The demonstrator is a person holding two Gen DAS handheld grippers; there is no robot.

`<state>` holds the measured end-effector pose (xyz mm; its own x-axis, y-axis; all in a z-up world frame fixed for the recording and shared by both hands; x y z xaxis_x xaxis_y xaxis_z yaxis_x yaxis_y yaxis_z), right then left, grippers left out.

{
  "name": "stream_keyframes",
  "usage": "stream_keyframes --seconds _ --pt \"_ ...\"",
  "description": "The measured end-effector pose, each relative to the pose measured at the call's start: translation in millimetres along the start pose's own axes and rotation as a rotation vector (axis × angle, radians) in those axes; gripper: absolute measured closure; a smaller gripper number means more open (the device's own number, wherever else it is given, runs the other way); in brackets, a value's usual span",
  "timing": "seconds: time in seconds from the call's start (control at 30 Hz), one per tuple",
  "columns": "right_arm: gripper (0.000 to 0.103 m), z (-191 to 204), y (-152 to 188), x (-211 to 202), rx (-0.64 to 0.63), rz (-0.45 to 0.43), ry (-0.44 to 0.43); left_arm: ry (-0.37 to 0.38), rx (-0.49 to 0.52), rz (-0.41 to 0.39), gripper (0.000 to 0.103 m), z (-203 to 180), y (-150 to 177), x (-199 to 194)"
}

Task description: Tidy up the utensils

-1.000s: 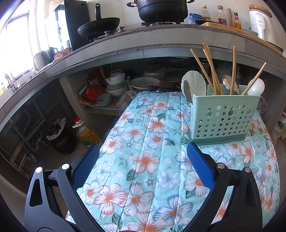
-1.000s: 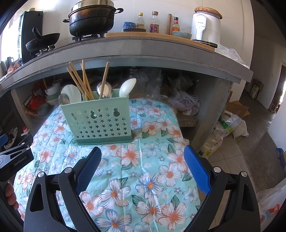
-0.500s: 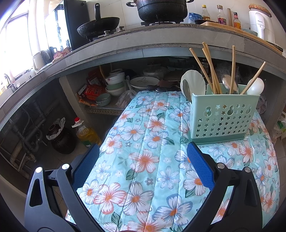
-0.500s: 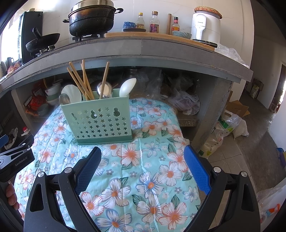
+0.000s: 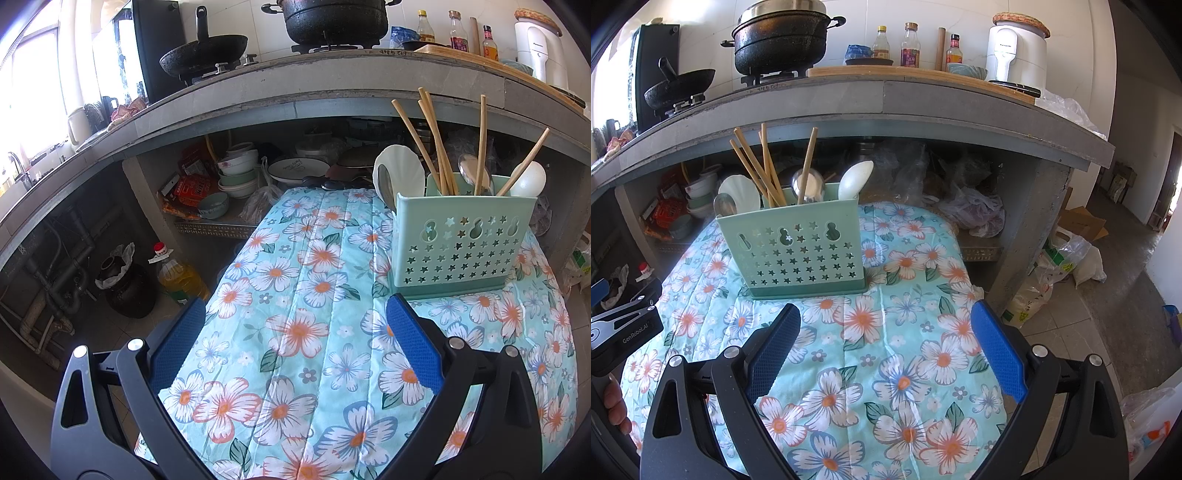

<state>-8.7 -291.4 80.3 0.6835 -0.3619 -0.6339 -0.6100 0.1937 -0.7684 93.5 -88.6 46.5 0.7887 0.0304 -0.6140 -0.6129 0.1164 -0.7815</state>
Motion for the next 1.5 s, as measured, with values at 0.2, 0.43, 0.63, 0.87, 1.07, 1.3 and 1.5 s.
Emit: stream_keyframes --seconds 0.2,0.43,0.63,0.87,1.07,1.3,1.5 --pt "0.012 -0.3 0.2 0.4 0.000 -0.001 -0.002 0.003 -0.001 0.004 0.009 0.1 -0.2 0.2" --pt "0.012 -0.7 0.3 0.0 0.001 -0.001 -0.002 0.005 -0.002 0.007 0.009 0.3 0.1 0.1" --pt "0.012 -1.0 -0.6 -0.5 0.001 -0.003 -0.004 0.005 -0.003 0.007 0.009 0.5 0.3 0.1" --pt "0.012 -0.7 -0.8 -0.6 0.001 -0.003 -0.006 0.005 -0.003 0.007 0.009 0.4 0.2 0.6" --pt "0.012 -0.4 -0.9 -0.4 0.001 -0.003 -0.006 0.005 -0.005 0.011 0.009 0.2 1.1 0.3" --pt "0.012 -0.3 -1.0 -0.6 0.002 -0.003 -0.009 0.007 0.003 0.002 0.009 -0.8 1.0 -1.6" --pt "0.012 -0.1 -1.1 -0.6 0.002 -0.003 -0.009 0.012 0.007 0.003 0.009 -1.5 0.4 -1.5"
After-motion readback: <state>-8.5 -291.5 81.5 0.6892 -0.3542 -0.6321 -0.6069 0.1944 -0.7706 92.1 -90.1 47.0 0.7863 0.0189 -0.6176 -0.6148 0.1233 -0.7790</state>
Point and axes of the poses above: each gripper's, at about its wrist camera, not at the fingertips, and x roughly the way its jaws point, z to its left, y to its underside, the point moved 1 cm from there along x, roughly the way its jaws point, and after that the axes turned 4 degrees about -x, right-handed, at the moved point
